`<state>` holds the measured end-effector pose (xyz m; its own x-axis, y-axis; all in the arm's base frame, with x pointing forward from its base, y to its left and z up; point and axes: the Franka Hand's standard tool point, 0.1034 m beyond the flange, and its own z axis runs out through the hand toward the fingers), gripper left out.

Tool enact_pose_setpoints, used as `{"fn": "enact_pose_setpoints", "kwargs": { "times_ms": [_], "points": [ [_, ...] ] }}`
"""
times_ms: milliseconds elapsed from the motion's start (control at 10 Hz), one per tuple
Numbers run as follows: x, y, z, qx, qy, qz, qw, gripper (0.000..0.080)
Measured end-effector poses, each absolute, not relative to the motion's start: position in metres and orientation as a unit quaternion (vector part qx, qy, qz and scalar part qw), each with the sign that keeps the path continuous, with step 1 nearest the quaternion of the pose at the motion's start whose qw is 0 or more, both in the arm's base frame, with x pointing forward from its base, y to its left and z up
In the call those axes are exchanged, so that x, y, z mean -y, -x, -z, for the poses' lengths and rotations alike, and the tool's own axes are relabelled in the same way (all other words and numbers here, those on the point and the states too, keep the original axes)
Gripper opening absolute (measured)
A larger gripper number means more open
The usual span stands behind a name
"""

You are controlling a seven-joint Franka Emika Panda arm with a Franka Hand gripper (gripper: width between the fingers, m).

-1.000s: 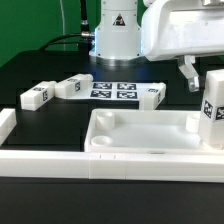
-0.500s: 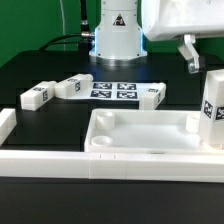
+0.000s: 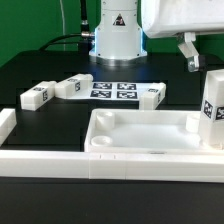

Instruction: Assemble desk

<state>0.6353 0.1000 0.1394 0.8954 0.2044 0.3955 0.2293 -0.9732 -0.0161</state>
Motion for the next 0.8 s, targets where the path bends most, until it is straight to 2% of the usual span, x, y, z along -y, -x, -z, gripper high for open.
{"fn": "enact_pose_setpoints", "kwargs": {
  "times_ms": [100,300,800],
  "points": [
    [-0.095,-0.629,-0.134,0.106,0.982,0.154,0.030,0.0649],
    [-0.104,-0.630,-0.140,0.101,0.989,0.108,0.032,0.0649],
    [-0.108,-0.620,-0.134,0.109,0.991,-0.072,0.033,0.0649]
  ]
}}
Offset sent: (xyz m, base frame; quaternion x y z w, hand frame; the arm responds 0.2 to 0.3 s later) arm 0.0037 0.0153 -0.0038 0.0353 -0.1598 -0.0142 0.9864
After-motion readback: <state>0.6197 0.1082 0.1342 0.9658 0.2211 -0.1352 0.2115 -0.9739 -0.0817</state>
